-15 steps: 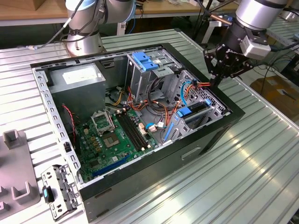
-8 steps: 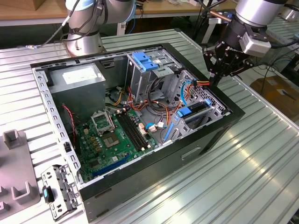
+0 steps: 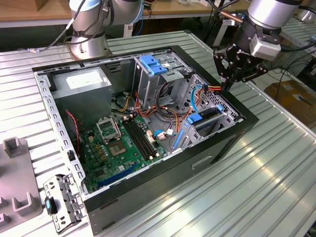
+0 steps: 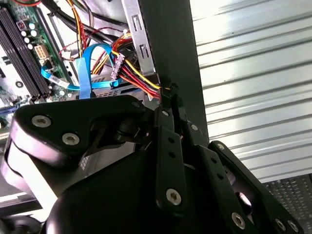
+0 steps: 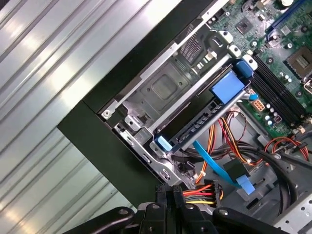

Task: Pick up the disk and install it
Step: 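Insert the first disk wire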

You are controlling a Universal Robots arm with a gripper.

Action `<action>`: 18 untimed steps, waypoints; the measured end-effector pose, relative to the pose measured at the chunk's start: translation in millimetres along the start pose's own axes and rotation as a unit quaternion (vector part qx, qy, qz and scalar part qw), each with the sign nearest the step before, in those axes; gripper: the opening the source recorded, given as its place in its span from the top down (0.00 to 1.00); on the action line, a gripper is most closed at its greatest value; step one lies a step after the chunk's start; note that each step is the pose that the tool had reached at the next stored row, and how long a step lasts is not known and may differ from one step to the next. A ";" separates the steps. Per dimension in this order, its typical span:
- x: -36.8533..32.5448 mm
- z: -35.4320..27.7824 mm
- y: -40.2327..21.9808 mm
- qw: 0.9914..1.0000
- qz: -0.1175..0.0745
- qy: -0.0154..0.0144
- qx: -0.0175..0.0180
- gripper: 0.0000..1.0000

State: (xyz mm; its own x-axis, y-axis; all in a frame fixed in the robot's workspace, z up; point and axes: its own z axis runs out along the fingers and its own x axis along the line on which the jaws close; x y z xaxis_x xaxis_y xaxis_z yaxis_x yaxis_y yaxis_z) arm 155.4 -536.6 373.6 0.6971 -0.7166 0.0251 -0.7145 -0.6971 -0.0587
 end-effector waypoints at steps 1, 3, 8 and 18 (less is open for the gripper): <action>0.0 0.2 0.0 1.000 0.006 0.000 0.000 0.83; 0.0 0.3 0.0 1.000 0.016 0.001 0.000 0.83; -3.5 0.3 3.7 1.000 0.021 0.001 -0.001 0.83; -8.3 -0.2 8.5 1.000 0.024 0.001 -0.001 0.83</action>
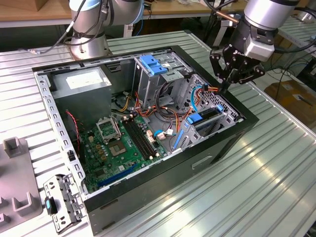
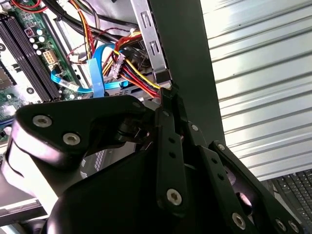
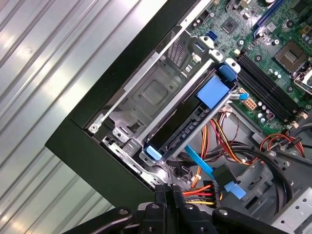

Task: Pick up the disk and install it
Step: 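Insert the first disk wire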

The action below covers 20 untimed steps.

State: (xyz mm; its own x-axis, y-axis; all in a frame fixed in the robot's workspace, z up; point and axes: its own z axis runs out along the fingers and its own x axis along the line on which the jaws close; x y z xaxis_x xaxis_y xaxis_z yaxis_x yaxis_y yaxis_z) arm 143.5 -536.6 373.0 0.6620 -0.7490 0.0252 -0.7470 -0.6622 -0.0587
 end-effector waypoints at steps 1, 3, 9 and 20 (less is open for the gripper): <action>-0.3 0.0 0.4 1.000 0.000 0.000 0.000 0.83; -1.0 -0.1 1.1 1.000 0.001 0.000 0.000 0.83; -3.4 -0.3 3.8 1.000 0.002 0.000 0.000 0.83; -6.1 -0.5 6.8 1.000 0.018 0.001 0.000 0.83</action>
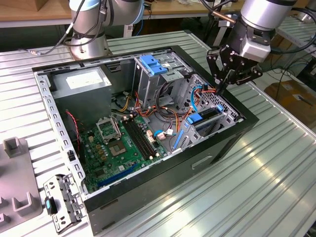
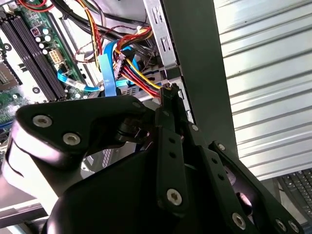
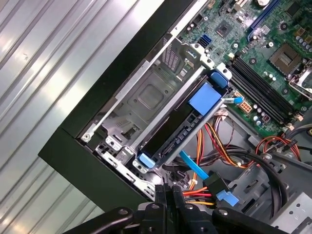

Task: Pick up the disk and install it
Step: 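Insert the first disk wire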

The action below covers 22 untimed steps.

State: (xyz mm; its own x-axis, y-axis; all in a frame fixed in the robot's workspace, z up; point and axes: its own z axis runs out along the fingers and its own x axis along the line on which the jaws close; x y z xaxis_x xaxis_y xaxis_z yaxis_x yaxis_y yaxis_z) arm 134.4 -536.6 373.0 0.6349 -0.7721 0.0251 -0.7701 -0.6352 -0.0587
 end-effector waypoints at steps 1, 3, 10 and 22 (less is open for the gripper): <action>0.0 0.0 0.0 1.000 0.008 0.000 0.000 0.83; 0.0 0.0 0.0 1.000 0.022 0.001 -0.001 0.83; -0.4 0.5 0.6 0.996 0.090 0.005 -0.002 0.83; -5.2 3.3 6.9 0.982 0.189 0.011 -0.005 0.83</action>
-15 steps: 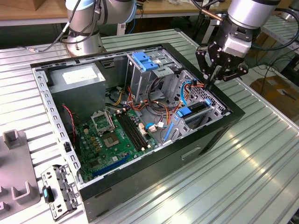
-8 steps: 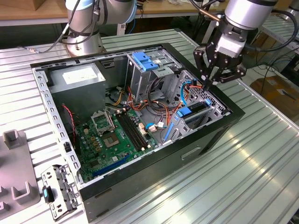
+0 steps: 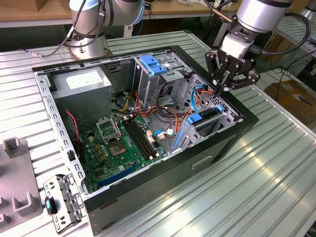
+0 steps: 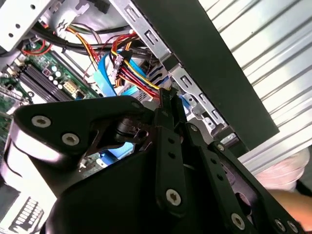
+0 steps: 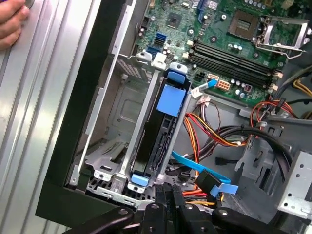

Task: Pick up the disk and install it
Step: 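Insert the first disk wire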

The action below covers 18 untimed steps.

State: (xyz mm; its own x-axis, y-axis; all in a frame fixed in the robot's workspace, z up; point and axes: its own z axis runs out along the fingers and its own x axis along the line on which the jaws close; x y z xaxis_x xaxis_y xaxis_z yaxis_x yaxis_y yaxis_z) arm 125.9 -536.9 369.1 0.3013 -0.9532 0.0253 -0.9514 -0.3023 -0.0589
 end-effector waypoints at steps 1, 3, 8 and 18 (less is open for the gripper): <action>0.0 0.3 0.0 1.000 0.008 0.000 0.000 0.83; 0.0 0.8 0.1 1.000 0.025 0.001 -0.001 0.83; -1.4 1.5 4.2 0.999 0.042 0.002 -0.001 0.83; -2.8 6.8 8.7 0.995 0.095 0.006 -0.002 0.83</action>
State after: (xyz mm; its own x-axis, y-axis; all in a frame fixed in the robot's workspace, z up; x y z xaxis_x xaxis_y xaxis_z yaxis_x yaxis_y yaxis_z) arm 117.2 -537.0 361.7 0.1149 -0.9930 0.0256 -0.9915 -0.1163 -0.0588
